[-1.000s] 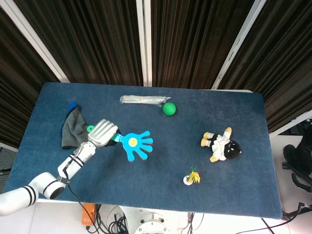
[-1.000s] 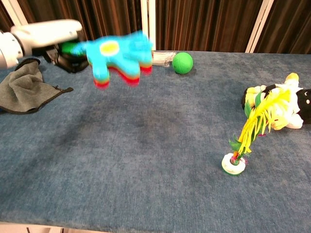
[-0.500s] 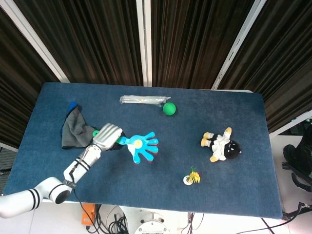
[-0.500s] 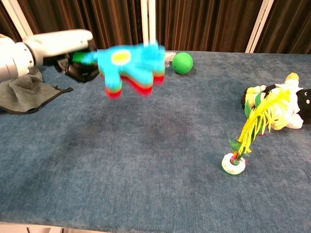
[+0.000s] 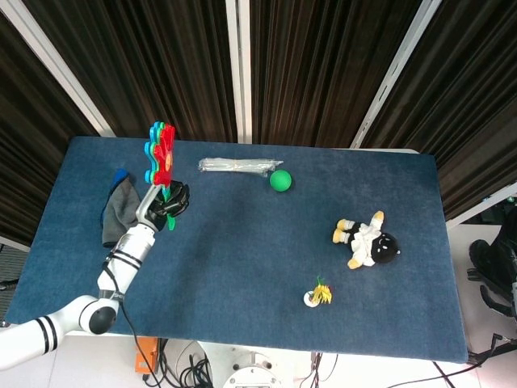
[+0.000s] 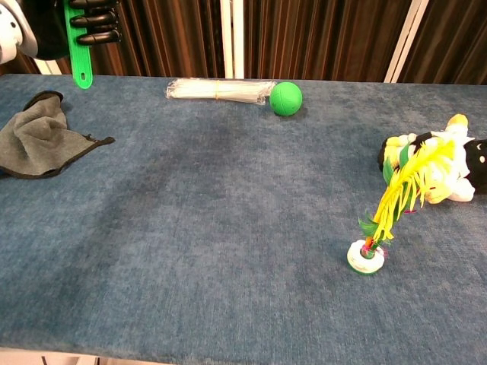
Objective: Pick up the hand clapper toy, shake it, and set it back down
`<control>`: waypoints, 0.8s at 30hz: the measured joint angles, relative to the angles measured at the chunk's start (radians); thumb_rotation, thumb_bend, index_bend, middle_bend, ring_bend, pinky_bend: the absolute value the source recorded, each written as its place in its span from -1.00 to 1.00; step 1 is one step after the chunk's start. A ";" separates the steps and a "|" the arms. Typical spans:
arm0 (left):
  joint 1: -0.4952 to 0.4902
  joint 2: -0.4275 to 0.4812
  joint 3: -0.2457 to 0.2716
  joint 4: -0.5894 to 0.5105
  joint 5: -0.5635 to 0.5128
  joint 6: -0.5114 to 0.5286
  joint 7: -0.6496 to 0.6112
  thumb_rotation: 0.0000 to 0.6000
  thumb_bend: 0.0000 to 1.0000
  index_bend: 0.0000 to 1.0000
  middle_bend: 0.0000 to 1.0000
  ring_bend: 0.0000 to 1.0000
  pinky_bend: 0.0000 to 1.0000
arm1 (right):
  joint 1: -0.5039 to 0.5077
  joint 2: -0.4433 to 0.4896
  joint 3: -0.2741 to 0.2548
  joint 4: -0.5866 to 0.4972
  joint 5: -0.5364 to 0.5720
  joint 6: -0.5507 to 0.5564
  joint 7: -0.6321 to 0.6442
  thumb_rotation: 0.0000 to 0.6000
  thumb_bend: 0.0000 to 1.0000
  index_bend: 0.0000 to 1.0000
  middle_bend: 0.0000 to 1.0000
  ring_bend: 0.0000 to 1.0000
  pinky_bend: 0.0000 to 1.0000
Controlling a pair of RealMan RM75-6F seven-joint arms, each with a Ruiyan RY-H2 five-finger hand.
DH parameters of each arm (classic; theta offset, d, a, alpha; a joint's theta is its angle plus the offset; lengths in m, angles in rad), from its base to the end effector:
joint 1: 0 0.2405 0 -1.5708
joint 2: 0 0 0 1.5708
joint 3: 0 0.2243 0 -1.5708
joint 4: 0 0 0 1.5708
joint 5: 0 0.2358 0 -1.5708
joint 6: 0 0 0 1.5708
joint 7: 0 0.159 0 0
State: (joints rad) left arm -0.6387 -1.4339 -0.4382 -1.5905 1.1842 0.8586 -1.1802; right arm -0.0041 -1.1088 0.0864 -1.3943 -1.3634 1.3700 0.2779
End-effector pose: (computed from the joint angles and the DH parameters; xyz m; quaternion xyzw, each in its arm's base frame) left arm -0.0915 0.3736 0.0178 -0.2539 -0.7518 -0.6085 0.0089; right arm -0.3804 -0.1726 0.1574 0.5092 -0.4726 0.3433 0.6320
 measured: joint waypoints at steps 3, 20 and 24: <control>-0.006 -0.001 0.024 0.023 0.052 0.018 0.056 1.00 0.62 1.00 1.00 1.00 1.00 | 0.000 0.003 0.000 -0.006 -0.003 0.004 -0.004 1.00 -0.46 -1.00 -1.00 -1.00 -1.00; -0.100 -0.029 0.259 0.235 0.364 -0.037 1.340 1.00 0.60 1.00 1.00 1.00 1.00 | -0.005 0.008 -0.006 0.002 0.003 -0.005 0.014 1.00 -0.46 -1.00 -1.00 -1.00 -1.00; -0.101 -0.043 0.265 0.239 0.346 -0.027 1.394 1.00 0.59 1.00 1.00 1.00 1.00 | -0.004 0.009 -0.010 0.001 -0.008 -0.005 0.019 1.00 -0.46 -1.00 -1.00 -1.00 -1.00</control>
State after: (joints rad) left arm -0.7398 -1.4764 -0.1737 -1.3517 1.5303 0.8313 0.2134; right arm -0.0078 -1.1000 0.0767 -1.3931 -1.3710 1.3653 0.2974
